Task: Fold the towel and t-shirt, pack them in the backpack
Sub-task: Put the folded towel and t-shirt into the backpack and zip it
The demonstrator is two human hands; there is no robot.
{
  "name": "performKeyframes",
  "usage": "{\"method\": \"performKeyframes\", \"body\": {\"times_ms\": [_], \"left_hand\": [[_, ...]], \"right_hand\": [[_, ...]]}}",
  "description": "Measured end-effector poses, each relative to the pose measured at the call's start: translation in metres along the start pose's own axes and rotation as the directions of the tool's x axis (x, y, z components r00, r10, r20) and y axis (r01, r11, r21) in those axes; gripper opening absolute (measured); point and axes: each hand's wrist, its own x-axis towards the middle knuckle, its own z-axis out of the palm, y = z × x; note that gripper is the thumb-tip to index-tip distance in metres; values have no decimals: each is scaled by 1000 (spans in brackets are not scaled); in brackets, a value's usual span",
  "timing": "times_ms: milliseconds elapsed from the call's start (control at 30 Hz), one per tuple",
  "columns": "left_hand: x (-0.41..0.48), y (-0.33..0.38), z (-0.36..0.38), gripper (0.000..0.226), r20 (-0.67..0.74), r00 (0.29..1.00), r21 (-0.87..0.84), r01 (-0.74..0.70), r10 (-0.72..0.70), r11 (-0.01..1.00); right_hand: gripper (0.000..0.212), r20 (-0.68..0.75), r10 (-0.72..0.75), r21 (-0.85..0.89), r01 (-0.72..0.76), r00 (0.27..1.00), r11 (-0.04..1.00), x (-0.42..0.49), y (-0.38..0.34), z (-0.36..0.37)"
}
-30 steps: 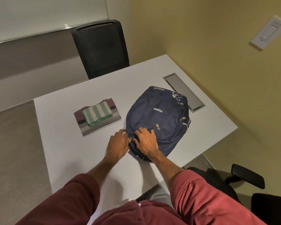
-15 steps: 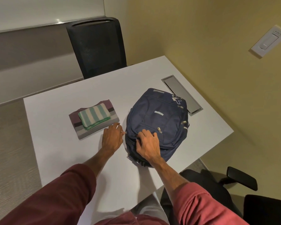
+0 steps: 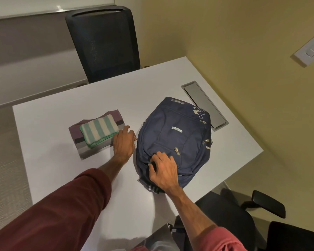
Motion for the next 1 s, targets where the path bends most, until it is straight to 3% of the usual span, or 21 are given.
{"method": "performKeyframes", "body": {"times_ms": [233, 700, 833, 1000], "left_hand": [[29, 12, 20, 13, 13, 997, -102, 72, -71, 992], [60, 10, 38, 12, 3, 999, -73, 38, -38, 997], [70, 8, 34, 8, -26, 999, -10, -23, 22, 1000], [93, 9, 28, 14, 6, 993, 190, -113, 115, 975]], "right_hand": [[14, 16, -52, 19, 51, 999, 999, 1, 7, 3], [12, 39, -67, 51, 65, 997, 997, -1, 16, 8], [13, 40, -58, 52, 56, 998, 997, -2, 15, 5], [15, 54, -84, 40, 82, 995, 996, 2, 19, -1]]}}
